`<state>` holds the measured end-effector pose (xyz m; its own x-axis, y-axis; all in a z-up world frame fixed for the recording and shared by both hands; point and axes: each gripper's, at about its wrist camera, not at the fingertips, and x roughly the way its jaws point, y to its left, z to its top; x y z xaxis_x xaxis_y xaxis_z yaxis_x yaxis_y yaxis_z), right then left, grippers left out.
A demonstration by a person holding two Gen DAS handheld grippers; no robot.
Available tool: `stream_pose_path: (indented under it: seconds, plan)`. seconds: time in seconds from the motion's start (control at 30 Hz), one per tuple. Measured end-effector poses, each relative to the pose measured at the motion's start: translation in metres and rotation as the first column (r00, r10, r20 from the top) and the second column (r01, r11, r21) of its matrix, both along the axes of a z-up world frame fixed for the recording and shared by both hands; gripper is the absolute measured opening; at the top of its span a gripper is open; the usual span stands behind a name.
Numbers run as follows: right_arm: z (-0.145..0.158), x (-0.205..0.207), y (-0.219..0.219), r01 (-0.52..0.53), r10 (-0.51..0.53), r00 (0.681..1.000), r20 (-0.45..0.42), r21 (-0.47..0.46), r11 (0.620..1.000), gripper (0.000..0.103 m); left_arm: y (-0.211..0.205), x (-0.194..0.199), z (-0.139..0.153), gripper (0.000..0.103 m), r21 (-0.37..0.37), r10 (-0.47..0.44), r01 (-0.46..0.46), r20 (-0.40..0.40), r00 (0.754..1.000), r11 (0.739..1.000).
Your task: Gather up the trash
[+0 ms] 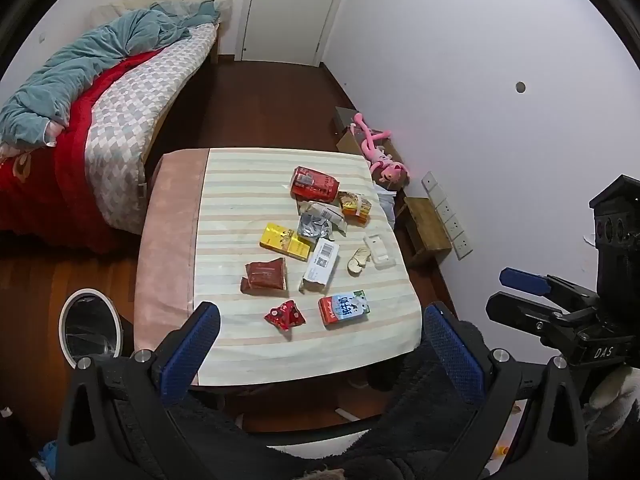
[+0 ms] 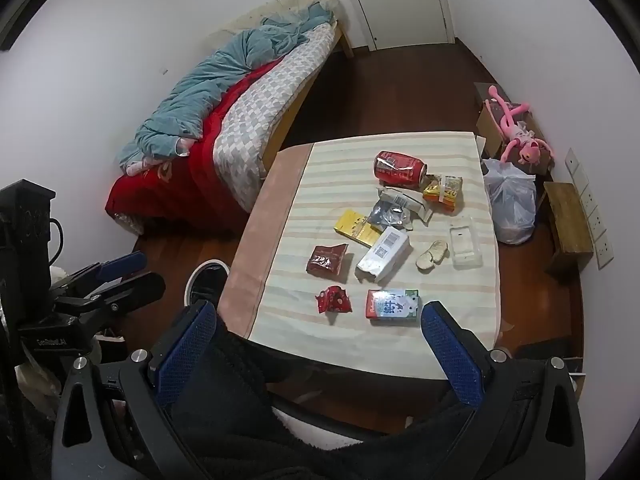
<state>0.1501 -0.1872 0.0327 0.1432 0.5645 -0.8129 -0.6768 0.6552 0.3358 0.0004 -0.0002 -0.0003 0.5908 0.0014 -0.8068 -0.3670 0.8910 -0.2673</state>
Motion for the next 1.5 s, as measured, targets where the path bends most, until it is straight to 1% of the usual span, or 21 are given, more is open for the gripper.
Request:
stream_pose_path:
  seconds: [0.03,0.23,0.3,0.37,0.47,0.53,0.6,0.8,1.5]
  plan:
    - [0.000,0.001,0.000,0.000,0.000,1.000,-0.013,-0.001,1.000,0.103,0.000,0.000,0.000,0.103,-0.004,0.002,-0.002,0.000,1.000,1.000]
    - [0.001,0.002,0.000,0.004,-0.004,1.000,-0.008,0.003,1.000,0.103,0.000,0.008,-0.001,0.103,-0.025,0.004,-0.004,0.000,1.000,1.000]
    - [0.001,0.002,0.002,-0.001,0.001,1.000,-0.002,0.002,1.000,0.103,-0.002,-0.001,-0.003,0.103,-0.032,0.003,-0.002,0.018,1.000,0.999]
    - [0.007,-0.002,0.006,-0.015,0.015,1.000,-0.003,0.014,1.000,0.103,-0.003,-0.002,-0.003,0.103,-0.036,0.006,-0.005,0.019,1.000,0.999]
    - [0.007,-0.002,0.004,-0.017,0.018,1.000,-0.004,0.017,1.000,0.103,0.003,-0.001,-0.007,0.103,-0.045,0.009,-0.008,0.019,1.000,0.999]
    - [0.009,-0.004,0.004,-0.020,0.020,1.000,-0.004,0.021,1.000,0.103,0.003,-0.001,-0.008,0.103,-0.044,0.012,-0.011,0.021,1.000,0.999]
    - [0.000,0.001,0.004,-0.019,0.019,1.000,-0.004,0.021,1.000,0.103,0.004,-0.002,-0.008,0.103,-0.046,0.014,-0.013,0.025,1.000,0.999]
    - [-0.001,0.005,0.005,-0.019,0.019,1.000,-0.007,0.024,1.000,0.103,0.006,-0.001,-0.008,0.103,-0.043,0.010,-0.009,0.022,1.000,0.999]
    - [0.000,0.005,0.006,-0.024,0.024,1.000,-0.008,0.024,0.999,0.103,0.006,0.000,-0.007,0.103,-0.042,0.010,-0.009,0.024,1.000,0.999]
